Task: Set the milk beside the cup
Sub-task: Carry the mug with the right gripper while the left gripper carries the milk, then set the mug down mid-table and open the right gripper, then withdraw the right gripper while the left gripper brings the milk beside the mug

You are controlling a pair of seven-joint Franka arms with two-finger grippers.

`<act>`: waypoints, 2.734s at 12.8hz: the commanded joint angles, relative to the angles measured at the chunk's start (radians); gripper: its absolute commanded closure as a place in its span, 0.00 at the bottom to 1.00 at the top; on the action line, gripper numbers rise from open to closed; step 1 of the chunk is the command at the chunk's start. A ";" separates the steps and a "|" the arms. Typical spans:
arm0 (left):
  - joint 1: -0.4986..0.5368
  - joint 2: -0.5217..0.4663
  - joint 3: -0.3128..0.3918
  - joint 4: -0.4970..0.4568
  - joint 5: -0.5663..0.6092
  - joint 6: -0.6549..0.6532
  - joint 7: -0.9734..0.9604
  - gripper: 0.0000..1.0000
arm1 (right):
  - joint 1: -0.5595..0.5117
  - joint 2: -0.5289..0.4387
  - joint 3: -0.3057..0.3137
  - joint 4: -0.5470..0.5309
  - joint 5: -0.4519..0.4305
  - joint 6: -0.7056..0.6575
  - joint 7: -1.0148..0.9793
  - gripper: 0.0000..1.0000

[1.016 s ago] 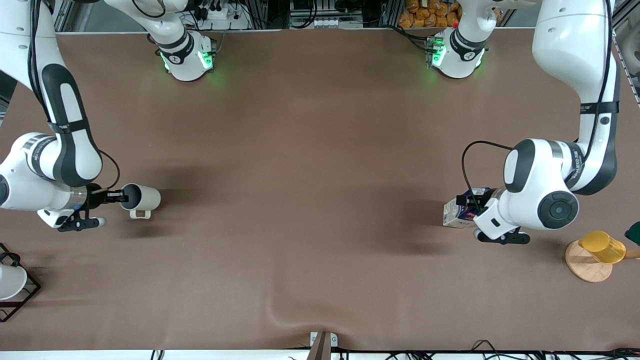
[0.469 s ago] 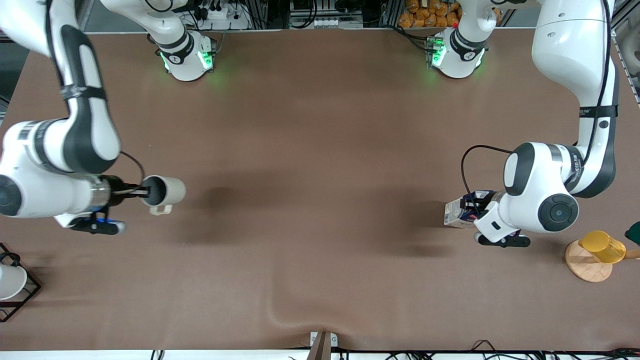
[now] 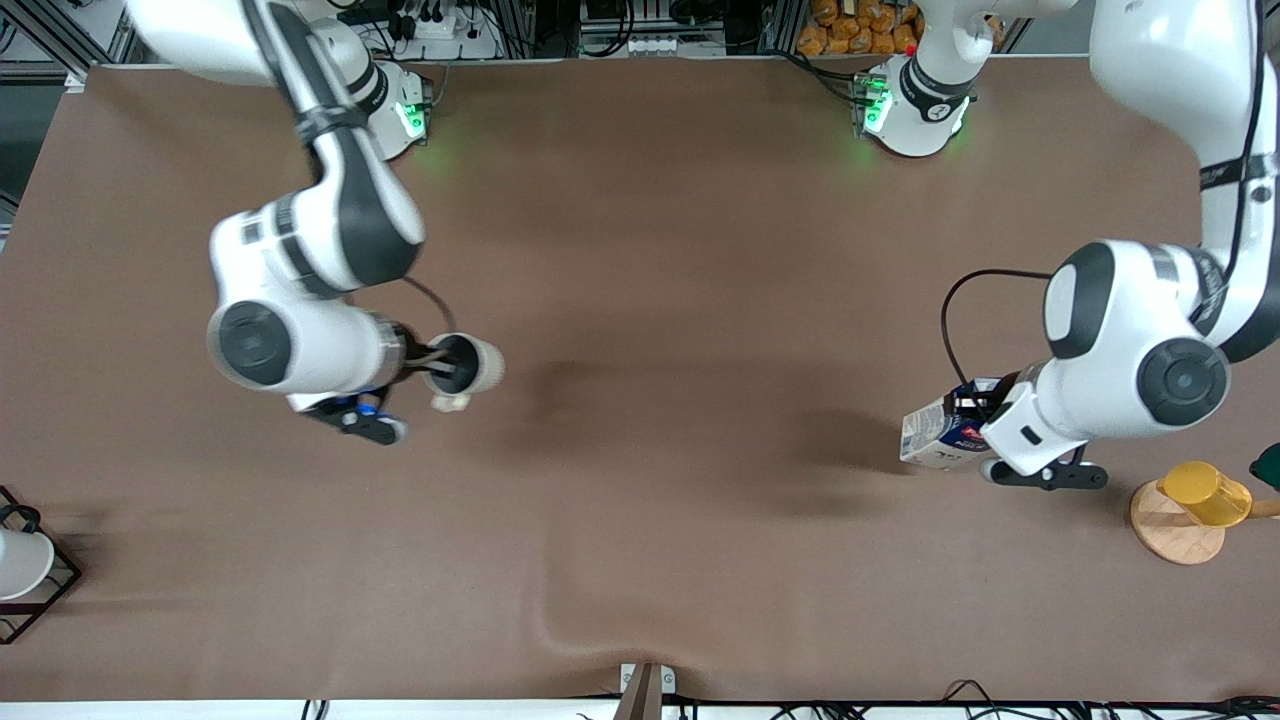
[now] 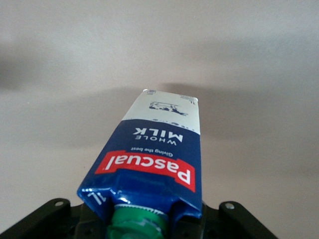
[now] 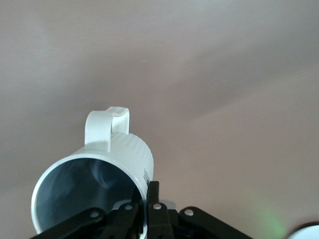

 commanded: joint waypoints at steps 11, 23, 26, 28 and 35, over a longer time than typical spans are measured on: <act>-0.072 -0.039 -0.148 -0.020 0.020 -0.103 -0.279 1.00 | 0.310 0.289 -0.012 0.097 0.024 0.414 0.496 1.00; -0.205 0.002 -0.146 0.021 0.013 -0.156 -0.446 1.00 | 0.104 0.186 -0.020 0.321 0.010 -0.068 0.180 0.00; -0.325 0.057 -0.146 0.103 0.003 -0.170 -0.616 1.00 | -0.013 0.116 -0.023 0.280 -0.024 -0.140 -0.006 0.00; -0.402 0.072 -0.148 0.113 -0.021 -0.170 -0.704 1.00 | -0.073 0.092 -0.023 0.254 -0.109 -0.180 -0.193 0.00; -0.575 0.209 -0.142 0.198 -0.072 -0.049 -0.833 1.00 | -0.429 0.052 -0.018 0.189 -0.105 -0.132 -0.993 0.00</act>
